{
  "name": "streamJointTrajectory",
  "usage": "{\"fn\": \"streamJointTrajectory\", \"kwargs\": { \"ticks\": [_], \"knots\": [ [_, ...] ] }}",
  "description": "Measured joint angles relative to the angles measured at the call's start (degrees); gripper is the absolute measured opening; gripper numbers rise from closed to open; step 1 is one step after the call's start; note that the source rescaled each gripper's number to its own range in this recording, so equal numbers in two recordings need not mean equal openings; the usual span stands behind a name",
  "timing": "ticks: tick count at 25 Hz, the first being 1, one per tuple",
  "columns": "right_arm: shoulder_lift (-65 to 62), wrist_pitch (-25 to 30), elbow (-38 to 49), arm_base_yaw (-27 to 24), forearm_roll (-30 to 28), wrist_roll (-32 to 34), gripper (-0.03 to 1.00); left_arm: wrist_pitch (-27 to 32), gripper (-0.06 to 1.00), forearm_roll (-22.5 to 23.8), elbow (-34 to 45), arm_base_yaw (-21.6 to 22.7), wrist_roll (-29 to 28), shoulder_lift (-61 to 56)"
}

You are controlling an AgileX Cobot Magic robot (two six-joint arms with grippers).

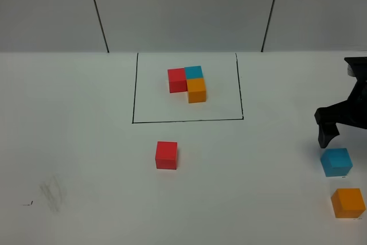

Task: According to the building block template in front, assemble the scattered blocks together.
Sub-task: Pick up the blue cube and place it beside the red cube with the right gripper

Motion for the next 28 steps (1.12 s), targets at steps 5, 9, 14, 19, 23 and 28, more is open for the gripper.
{"fn": "streamJointTrajectory", "kwargs": {
  "ticks": [5,9,14,19,23,28],
  "knots": [
    [0.1,-3.4,4.5,-1.2,0.0,0.0,0.91,0.0,1.00,0.0,0.0,0.0,0.0,0.0],
    [0.3,-6.4,5.4,-1.2,0.5,-0.3,0.90,0.0,1.00,0.0,0.0,0.0,0.0,0.0],
    [0.5,-7.9,5.4,-1.2,1.2,-1.3,0.89,0.0,1.00,0.0,0.0,0.0,0.1,0.0],
    [0.8,-8.1,5.4,-1.2,1.6,-2.5,0.89,0.0,1.00,0.0,0.0,0.0,0.1,0.0],
    [2.9,-8.4,5.4,-1.2,2.6,-3.5,0.88,0.0,1.00,0.0,0.0,0.0,0.1,0.0],
    [3.3,-10.0,5.5,-1.2,3.1,-3.7,0.88,0.0,1.00,0.0,0.0,0.0,0.1,0.0]
  ]
}}
